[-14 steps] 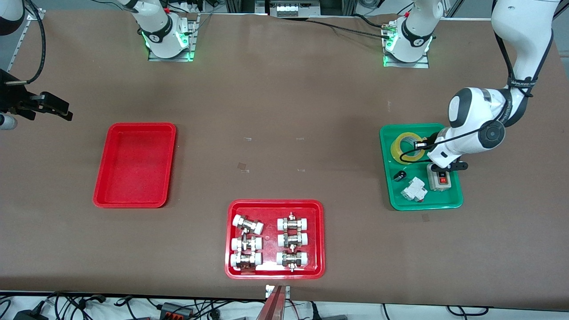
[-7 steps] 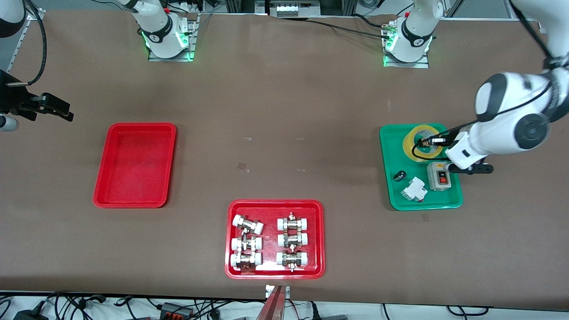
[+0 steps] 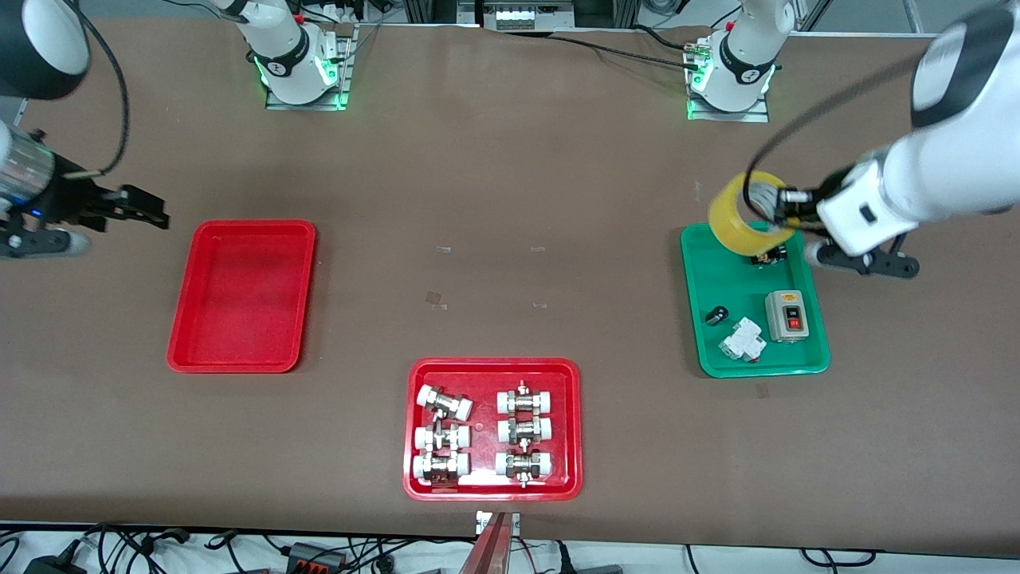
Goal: Left arm passes tape to right arm into tray
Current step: 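Lift the tape with the left gripper while the right gripper approaches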
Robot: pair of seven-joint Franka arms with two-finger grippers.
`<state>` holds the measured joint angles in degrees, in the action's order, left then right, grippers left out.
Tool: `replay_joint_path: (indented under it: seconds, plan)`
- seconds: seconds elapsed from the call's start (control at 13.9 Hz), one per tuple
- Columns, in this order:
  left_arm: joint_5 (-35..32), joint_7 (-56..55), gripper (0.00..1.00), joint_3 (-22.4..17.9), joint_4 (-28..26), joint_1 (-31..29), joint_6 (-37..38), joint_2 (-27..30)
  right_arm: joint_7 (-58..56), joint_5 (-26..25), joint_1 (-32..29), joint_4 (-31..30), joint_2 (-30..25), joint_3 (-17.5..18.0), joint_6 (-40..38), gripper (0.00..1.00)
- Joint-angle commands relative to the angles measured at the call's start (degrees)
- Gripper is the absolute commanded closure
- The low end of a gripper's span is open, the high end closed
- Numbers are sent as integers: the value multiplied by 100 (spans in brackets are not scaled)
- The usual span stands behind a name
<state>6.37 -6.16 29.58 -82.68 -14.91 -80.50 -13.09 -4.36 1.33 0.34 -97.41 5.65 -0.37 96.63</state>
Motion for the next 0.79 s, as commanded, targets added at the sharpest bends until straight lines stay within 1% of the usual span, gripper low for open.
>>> replay_joint_path:
  seconds: [0.0,0.07,0.14,0.22,0.29,0.43,0.5,0.58,0.72]
  plan:
    - [417,-699,100,127,314,391,148,-510,-74,104,282,108,226,-16,31,0]
    - [479,-816,100,205,314,505,105,-519,-74,139,387,117,322,-16,31,0]
    - [488,-852,100,249,305,759,0,-598,-82,261,510,195,401,-16,40,0]
    - [497,-913,100,250,297,1135,-288,-825,-82,358,554,275,480,-16,14,0]
    - [506,-1166,100,241,305,1461,-682,-1036,-82,429,598,345,525,-16,23,0]
    - [689,-1781,99,267,305,1806,-1614,-1554,-82,482,721,381,551,-16,31,0]
    - [717,-1966,99,267,297,2103,-1966,-1696,-82,543,748,390,560,28,40,0]
    - [752,-2247,99,241,296,2358,-2292,-1854,-82,700,757,468,560,46,40,0]
    - [1032,-2678,99,250,288,2448,-2907,-2170,-82,1209,766,548,726,46,49,0]
